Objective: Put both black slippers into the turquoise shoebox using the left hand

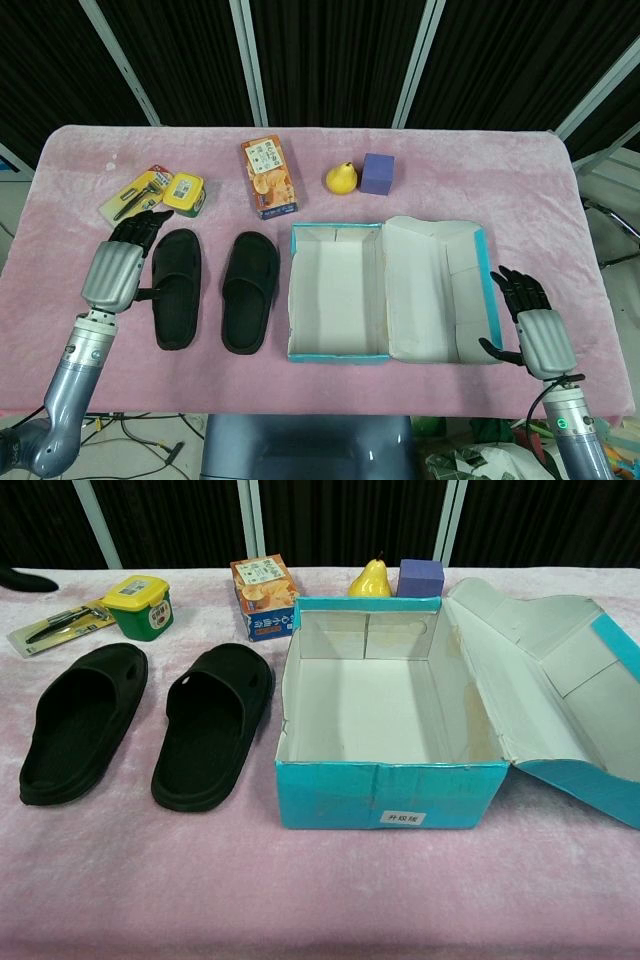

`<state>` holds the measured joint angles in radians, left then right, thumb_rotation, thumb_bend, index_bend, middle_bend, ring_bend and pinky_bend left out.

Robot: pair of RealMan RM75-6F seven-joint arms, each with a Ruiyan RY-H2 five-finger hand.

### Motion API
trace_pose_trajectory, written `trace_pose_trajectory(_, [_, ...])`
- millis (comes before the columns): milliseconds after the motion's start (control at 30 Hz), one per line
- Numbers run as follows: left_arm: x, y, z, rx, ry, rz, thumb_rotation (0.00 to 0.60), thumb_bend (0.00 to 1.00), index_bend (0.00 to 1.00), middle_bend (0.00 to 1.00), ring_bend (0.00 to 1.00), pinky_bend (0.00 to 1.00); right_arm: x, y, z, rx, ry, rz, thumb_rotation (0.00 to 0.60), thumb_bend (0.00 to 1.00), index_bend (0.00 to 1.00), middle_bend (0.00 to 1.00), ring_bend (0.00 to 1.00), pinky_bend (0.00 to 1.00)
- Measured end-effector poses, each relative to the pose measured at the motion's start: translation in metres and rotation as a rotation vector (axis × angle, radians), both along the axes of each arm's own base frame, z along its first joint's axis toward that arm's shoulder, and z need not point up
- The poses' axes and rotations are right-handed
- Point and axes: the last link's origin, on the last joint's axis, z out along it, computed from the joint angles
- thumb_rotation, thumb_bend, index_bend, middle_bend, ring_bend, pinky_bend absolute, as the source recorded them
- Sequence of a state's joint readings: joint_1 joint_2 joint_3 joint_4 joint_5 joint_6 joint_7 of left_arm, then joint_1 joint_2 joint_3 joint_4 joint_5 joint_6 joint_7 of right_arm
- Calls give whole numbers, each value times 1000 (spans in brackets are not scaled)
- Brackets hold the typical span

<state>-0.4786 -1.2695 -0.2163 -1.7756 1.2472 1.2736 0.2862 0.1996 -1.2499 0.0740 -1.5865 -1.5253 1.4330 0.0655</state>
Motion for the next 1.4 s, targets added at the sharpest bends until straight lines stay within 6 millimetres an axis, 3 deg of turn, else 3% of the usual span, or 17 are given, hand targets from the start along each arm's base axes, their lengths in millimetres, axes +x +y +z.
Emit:
trace_pose_trajectory(233, [-11,19,-16,-125,146,170,600,0,84,133,99,150,-4,8,4,0,8,-14,600,99,10,32,0,67])
trace_pose_trajectory(433, [8,41,-40,-189,223,180,600,0,94,135,99,150,-6,14,6,-5,10,-24,600,99,10,32,0,66])
trace_pose_trajectory(700, [39,61,-76,-296,202,169,600,0,98,136,99,165,-7,21,9,-5,-11,-32,600,100,10,28,0,66])
trace_pose_trajectory(1100, [57,82,-113,-422,151,207,600,0,101,140,100,170,-9,23,9,-1,-10,-46,600,99,9,28,0,67])
trace_pose_trajectory(1400, [68,90,-129,-448,159,192,600,0,111,144,113,170,-10,23,9,-5,-12,-58,600,100,9,28,0,66])
